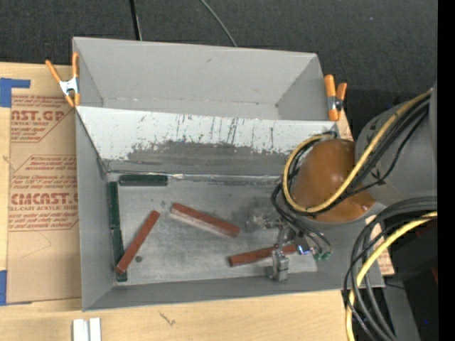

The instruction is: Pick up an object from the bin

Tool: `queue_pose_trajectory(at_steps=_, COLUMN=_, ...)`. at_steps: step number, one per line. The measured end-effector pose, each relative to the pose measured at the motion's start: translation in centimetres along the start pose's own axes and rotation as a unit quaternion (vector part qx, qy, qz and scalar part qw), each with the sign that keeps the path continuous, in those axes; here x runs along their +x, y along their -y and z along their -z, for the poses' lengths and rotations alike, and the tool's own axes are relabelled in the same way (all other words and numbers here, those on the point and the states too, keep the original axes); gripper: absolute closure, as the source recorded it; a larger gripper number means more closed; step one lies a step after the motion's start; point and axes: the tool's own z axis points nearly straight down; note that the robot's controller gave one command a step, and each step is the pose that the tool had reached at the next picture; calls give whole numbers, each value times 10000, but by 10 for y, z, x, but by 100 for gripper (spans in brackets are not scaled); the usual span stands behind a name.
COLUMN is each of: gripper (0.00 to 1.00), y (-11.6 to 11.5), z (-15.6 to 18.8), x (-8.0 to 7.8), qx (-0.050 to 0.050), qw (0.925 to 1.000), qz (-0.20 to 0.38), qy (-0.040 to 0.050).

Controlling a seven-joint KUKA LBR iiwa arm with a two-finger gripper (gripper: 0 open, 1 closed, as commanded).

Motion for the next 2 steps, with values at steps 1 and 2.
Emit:
queue_pose_trajectory(at_steps=1, gripper=100, y=24, z=0, x=7, qx=-6, qw=10000, qz=66, qy=-69)
queue_pose_trajectory(at_steps=2, gripper=100, y=24, z=0, x=7, qx=-6, qw=10000, qz=66, qy=-69)
